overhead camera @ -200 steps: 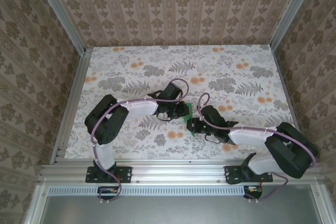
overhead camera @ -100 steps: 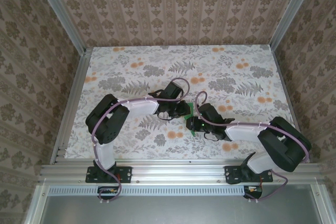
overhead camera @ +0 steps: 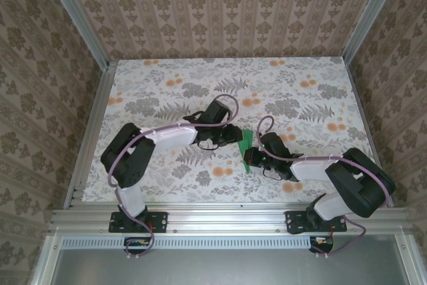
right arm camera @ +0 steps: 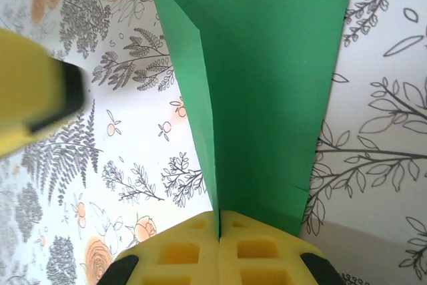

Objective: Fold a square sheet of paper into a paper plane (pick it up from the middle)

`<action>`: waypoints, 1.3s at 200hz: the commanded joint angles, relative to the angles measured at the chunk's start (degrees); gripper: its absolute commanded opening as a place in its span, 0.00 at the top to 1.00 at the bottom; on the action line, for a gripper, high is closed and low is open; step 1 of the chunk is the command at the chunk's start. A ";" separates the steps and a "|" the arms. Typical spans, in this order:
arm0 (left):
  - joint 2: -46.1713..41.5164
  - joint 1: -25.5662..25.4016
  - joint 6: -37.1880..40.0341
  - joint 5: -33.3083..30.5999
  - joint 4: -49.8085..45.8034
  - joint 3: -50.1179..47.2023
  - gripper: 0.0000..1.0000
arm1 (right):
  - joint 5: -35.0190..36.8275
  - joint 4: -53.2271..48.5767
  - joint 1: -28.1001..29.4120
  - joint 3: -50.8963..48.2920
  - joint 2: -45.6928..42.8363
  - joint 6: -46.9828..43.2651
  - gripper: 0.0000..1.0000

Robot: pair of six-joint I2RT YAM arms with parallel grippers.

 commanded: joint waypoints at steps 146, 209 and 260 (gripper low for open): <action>9.63 -2.11 2.69 3.15 1.37 9.11 0.67 | -1.54 15.11 -3.11 -7.75 4.33 13.36 1.00; -0.04 -1.13 1.24 -8.11 -2.17 4.01 0.68 | -9.44 11.65 -2.50 -3.04 3.94 2.81 0.99; -19.05 4.84 -4.09 -17.68 -6.08 -10.61 0.64 | -12.11 2.87 4.44 4.32 2.76 -16.25 1.00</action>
